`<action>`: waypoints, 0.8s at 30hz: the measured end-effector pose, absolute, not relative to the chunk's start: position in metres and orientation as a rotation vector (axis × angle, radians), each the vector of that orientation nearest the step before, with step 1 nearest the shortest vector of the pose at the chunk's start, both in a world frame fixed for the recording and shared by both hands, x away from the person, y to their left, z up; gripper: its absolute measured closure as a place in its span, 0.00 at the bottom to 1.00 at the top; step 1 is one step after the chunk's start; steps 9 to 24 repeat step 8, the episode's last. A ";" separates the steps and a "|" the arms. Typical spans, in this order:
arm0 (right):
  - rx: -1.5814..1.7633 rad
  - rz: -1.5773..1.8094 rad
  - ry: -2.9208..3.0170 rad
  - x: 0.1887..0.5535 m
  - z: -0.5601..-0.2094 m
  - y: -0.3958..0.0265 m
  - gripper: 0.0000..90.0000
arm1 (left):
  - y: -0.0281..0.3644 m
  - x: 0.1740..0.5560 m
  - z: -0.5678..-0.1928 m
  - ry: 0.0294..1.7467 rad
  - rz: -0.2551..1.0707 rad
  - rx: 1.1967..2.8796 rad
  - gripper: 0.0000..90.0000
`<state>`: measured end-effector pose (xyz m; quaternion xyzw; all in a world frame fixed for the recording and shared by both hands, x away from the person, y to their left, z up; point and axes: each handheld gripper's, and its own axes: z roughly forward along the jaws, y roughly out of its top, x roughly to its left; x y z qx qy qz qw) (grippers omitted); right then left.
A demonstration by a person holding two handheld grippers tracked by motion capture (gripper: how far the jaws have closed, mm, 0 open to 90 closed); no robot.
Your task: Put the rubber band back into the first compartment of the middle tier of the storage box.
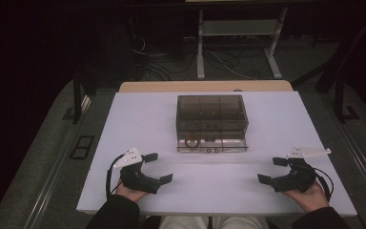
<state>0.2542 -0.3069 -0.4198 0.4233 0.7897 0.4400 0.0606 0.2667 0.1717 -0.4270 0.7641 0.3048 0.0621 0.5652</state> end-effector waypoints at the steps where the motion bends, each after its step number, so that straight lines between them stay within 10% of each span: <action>1: 1.276 1.334 2.386 0.253 -0.421 -0.308 0.00 | 0.172 0.267 -0.427 0.717 0.146 1.797 0.00; 24: 1.278 1.333 2.369 0.251 -0.427 -0.310 0.00 | 0.171 0.267 -0.427 0.717 0.143 1.792 0.00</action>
